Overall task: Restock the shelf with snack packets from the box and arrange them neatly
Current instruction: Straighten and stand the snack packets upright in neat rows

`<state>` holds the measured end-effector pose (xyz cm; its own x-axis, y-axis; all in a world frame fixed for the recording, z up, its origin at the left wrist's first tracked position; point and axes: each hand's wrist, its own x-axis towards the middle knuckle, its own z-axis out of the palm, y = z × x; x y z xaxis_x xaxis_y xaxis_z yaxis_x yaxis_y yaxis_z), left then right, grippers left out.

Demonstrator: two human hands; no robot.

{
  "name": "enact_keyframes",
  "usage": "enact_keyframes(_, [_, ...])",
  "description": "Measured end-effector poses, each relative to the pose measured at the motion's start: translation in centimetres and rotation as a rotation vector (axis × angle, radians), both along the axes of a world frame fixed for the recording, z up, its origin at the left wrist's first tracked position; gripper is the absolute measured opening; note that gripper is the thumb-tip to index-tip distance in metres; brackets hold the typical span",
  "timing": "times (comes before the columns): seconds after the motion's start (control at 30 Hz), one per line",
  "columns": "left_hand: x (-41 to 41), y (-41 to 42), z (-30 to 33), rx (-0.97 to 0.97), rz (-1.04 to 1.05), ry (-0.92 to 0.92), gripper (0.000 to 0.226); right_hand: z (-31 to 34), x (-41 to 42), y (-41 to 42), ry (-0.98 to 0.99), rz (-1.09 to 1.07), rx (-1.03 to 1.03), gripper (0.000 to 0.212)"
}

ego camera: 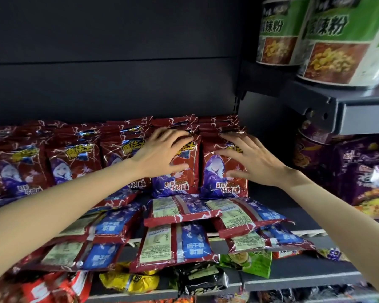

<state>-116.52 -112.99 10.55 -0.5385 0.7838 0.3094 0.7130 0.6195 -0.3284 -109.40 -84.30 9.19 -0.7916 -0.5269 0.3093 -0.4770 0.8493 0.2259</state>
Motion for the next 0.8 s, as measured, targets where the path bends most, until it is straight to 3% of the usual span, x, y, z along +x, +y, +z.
enact_keyframes(0.13, [-0.3,-1.2,-0.8,-0.186,-0.070,0.064,0.106,-1.5,-0.3,-0.2,0.004,-0.002,0.282,0.088])
enact_keyframes(0.27, [-1.1,-2.0,-1.8,-0.289,-0.098,0.068,0.119,-1.7,-1.0,-0.3,0.012,-0.022,0.380,0.105])
enact_keyframes(0.8, [-1.1,-1.3,-2.7,-0.349,-0.055,-0.026,0.122,-1.6,-2.3,-0.2,-0.137,0.044,0.251,0.108])
